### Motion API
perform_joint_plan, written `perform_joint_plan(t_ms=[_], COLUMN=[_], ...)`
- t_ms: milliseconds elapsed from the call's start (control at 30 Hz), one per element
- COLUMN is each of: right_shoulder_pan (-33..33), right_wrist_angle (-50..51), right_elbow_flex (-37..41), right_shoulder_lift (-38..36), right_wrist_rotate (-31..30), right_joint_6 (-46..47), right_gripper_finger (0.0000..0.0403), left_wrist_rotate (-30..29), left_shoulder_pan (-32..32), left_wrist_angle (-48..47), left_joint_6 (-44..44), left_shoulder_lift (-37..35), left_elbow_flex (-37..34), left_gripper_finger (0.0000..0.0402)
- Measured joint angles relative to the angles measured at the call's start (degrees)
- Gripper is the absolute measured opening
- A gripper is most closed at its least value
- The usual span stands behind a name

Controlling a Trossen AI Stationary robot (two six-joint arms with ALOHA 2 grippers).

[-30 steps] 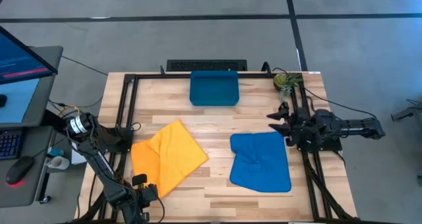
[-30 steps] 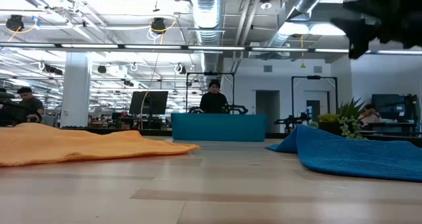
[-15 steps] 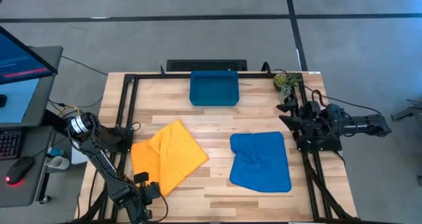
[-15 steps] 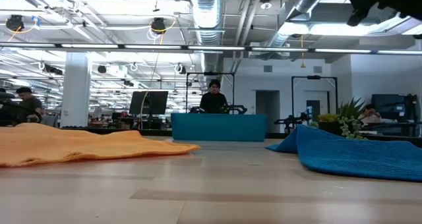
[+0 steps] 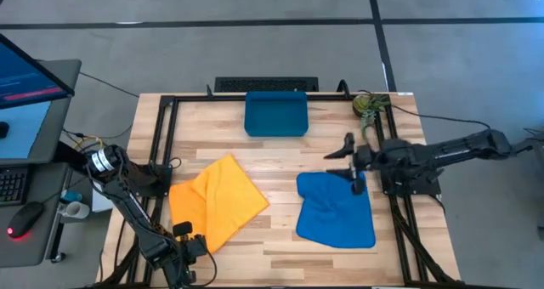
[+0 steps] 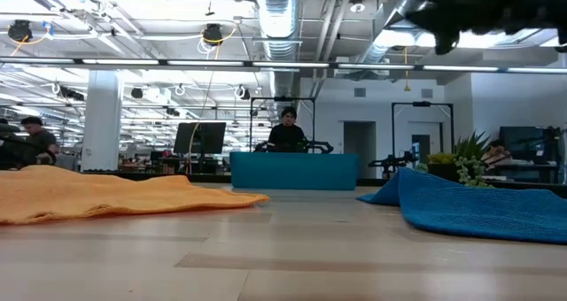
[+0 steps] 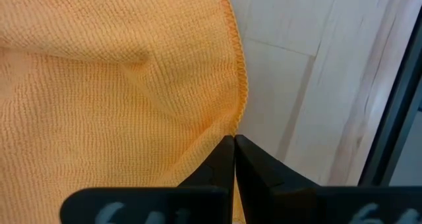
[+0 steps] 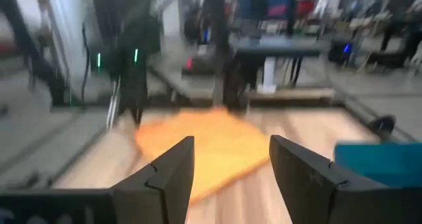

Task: Roll microfiber towels into tight, uniform cylinder then place into a basket
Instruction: Fold the yellow microfiber cloth

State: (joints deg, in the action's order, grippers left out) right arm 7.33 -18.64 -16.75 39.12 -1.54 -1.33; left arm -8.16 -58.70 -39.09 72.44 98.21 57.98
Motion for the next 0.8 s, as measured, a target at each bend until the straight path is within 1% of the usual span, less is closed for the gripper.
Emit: perform_joint_plan(t_ms=[200,267,400,633,800], right_shoulder_pan=[3.10,3.78,5.38,6.80,6.80], right_wrist_angle=[-5.92,-5.28,-3.02,-1.26,-1.09], right_elbow_flex=[-0.11,-1.25,-5.45,-13.56,-17.19], right_shoulder_lift=[10.17,12.99,19.01,30.35,37.62], right_wrist_rotate=[-1.54,-2.92,-6.25,-6.27,-6.27], right_joint_6=[-0.78,-0.84,-3.97,-10.44,-10.72], right_gripper_finger=[0.0219,0.0219,0.0219,0.0219,0.0219], left_wrist_rotate=[0.00,0.00,0.00,-0.04,-0.07], left_shoulder_pan=[0.00,0.00,0.00,0.00,-0.02], left_wrist_angle=[-0.06,-0.07,-0.07,-0.06,-0.07], left_joint_6=[-0.04,-0.06,-0.04,-0.11,-0.15], left_shoulder_lift=[-0.02,-0.02,-0.02,-0.04,-0.04], left_elbow_flex=[0.00,0.00,0.00,0.00,0.00], left_gripper_finger=[0.0000,0.0000,0.0000,0.0000,0.0000])
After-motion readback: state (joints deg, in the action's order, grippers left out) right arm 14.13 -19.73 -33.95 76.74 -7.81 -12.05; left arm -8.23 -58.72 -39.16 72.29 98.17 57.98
